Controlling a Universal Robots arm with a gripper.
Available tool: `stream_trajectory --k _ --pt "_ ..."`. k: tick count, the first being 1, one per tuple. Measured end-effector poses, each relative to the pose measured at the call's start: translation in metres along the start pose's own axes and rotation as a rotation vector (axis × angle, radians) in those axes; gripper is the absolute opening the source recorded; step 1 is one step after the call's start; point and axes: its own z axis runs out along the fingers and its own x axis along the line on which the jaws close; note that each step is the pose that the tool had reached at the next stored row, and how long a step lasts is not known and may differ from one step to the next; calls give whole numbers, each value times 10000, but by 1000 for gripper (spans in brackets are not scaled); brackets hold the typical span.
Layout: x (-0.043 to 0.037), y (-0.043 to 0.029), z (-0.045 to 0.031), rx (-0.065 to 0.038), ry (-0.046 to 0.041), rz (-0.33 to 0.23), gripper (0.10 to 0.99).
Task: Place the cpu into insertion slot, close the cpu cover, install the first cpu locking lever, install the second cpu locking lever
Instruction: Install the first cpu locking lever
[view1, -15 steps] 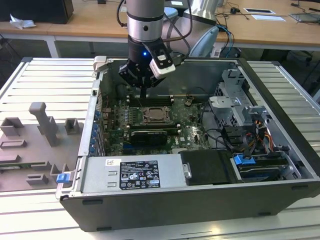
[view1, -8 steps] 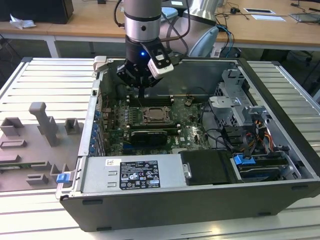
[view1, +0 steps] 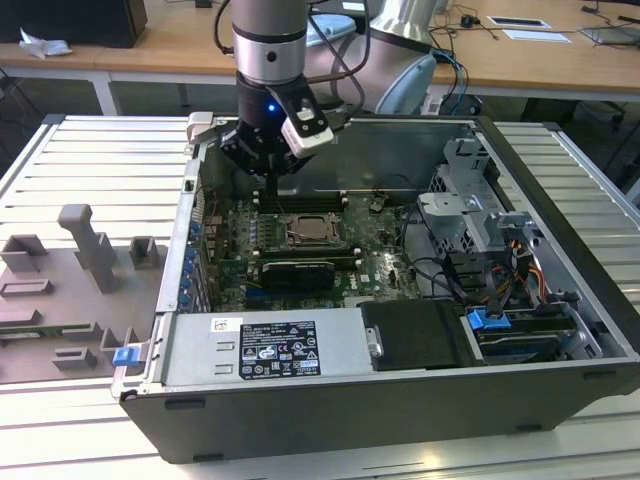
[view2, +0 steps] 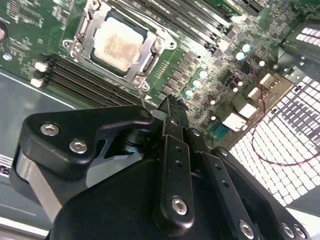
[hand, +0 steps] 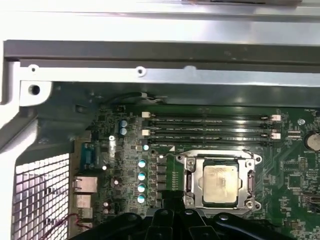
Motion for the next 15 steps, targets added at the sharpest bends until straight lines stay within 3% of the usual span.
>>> stream_trajectory --k 7,15 --pt "117 21 58 -36 3 -145 106" --pt "164 160 156 -36 7 -239 106"
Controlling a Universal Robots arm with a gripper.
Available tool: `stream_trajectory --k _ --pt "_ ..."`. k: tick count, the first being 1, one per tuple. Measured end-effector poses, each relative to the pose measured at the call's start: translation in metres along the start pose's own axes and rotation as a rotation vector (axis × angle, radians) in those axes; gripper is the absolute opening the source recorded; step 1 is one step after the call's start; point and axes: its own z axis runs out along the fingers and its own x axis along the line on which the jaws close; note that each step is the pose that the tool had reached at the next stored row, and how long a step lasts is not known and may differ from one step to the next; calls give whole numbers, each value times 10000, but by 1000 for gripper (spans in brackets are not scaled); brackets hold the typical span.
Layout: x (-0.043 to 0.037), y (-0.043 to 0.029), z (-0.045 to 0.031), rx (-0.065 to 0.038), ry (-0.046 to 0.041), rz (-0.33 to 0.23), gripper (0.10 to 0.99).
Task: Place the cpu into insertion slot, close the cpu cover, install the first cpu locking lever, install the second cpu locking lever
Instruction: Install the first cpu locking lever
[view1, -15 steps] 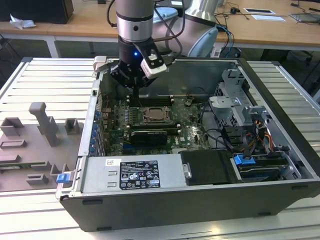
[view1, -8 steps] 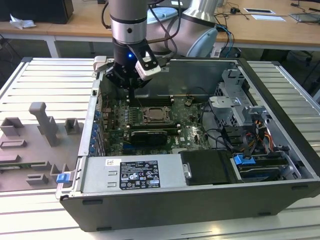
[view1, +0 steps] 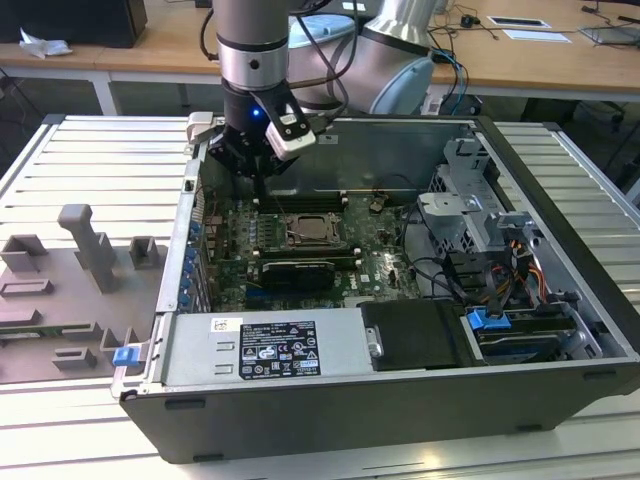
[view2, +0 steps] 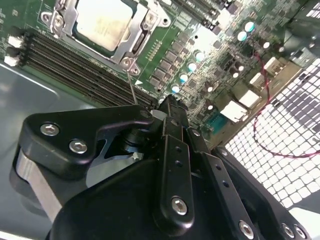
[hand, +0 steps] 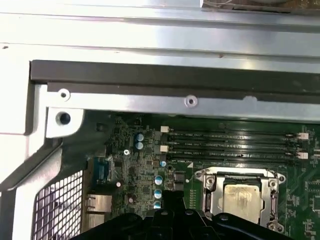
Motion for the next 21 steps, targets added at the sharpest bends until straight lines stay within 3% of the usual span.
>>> stream_trajectory --k 5,8,12,13,15,16,17,18,21 --pt "1 115 42 1 0 -17 106" --pt "-25 143 47 -1 1 -27 106" --pt "-124 138 54 0 1 -24 106" --pt "-200 134 67 -1 1 -23 106" --pt "-279 130 83 0 3 -25 106" --pt "-300 128 91 -26 2 -27 106" --pt "-317 127 96 -211 -7 -31 106" --pt "-330 126 101 -283 -11 -32 106" --pt "-442 120 139 -309 -12 -28 106"
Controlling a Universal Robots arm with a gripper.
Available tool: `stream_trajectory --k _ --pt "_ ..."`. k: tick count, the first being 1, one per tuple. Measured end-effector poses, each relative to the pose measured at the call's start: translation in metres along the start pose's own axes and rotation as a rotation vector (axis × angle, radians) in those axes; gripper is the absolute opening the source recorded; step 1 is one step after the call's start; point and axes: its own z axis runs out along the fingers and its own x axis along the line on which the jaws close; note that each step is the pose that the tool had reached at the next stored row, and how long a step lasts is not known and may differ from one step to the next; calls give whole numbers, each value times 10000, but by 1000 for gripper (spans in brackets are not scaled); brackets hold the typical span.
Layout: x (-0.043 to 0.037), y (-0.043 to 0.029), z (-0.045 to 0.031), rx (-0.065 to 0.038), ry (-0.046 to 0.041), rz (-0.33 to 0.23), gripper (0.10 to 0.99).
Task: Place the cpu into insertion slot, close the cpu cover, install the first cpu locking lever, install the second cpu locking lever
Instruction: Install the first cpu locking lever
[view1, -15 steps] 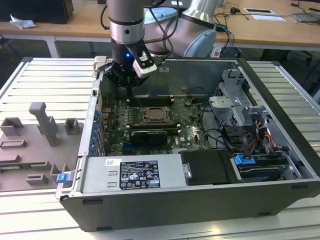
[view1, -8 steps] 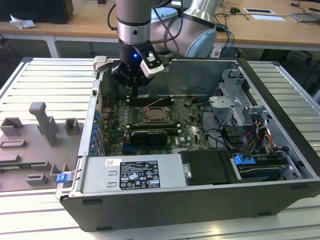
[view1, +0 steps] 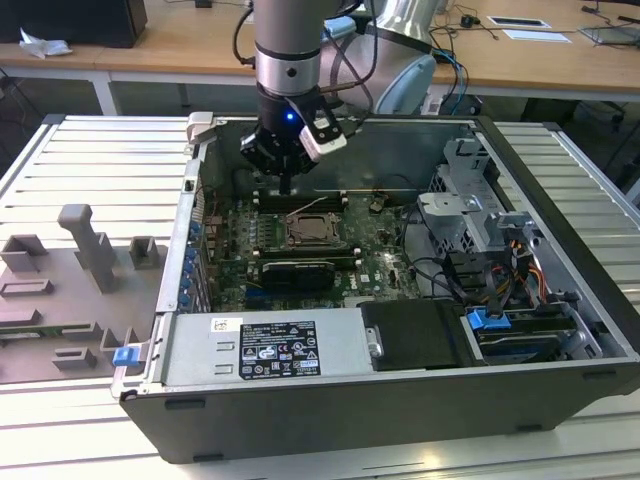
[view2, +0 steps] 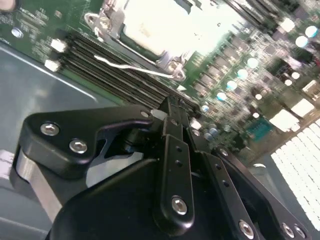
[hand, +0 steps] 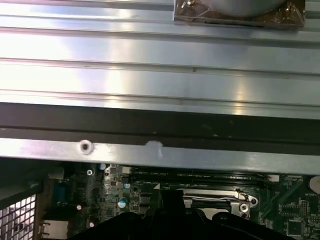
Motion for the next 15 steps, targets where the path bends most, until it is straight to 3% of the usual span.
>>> stream_trajectory --k 3,5,15 --pt "-74 -7 50 -10 -1 -1 106" --pt "-115 -10 70 -100 -5 -2 106" --pt "-288 -5 172 -135 6 -223 106"
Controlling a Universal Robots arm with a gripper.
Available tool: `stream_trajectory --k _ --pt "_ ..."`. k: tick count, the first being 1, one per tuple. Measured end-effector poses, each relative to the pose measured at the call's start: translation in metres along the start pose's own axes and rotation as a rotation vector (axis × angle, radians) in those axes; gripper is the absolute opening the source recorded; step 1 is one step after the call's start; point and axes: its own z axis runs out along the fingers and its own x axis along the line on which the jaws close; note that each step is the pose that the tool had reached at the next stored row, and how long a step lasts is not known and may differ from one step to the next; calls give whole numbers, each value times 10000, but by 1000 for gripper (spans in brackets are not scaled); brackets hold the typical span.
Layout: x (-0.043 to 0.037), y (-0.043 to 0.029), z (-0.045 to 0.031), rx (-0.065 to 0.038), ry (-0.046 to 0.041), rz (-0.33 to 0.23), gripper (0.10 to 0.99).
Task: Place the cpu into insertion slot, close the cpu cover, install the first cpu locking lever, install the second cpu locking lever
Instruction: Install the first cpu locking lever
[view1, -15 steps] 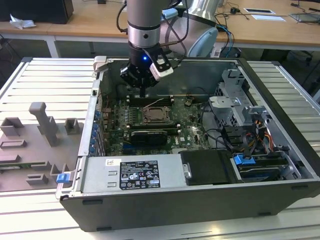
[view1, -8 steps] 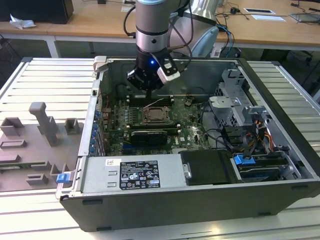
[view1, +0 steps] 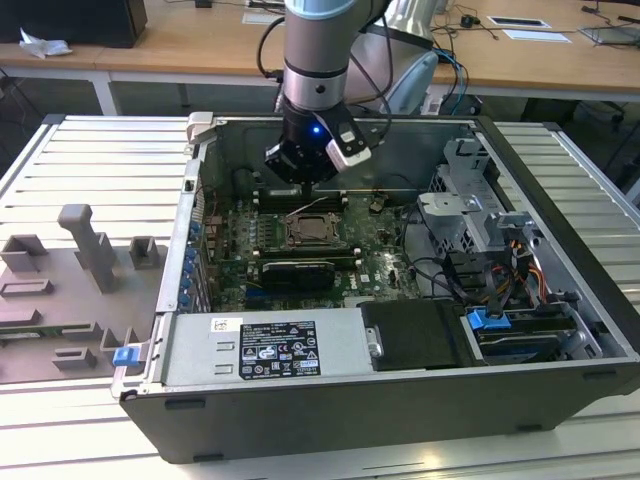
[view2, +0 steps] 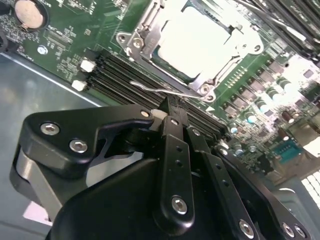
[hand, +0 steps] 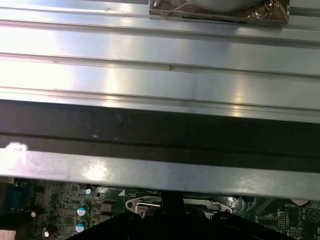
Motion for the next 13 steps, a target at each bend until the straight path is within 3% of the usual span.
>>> stream_trajectory --k 6,13 --pt "-52 -2 12 -144 -11 -8 106" --pt "-138 -11 55 -144 -10 -8 106"
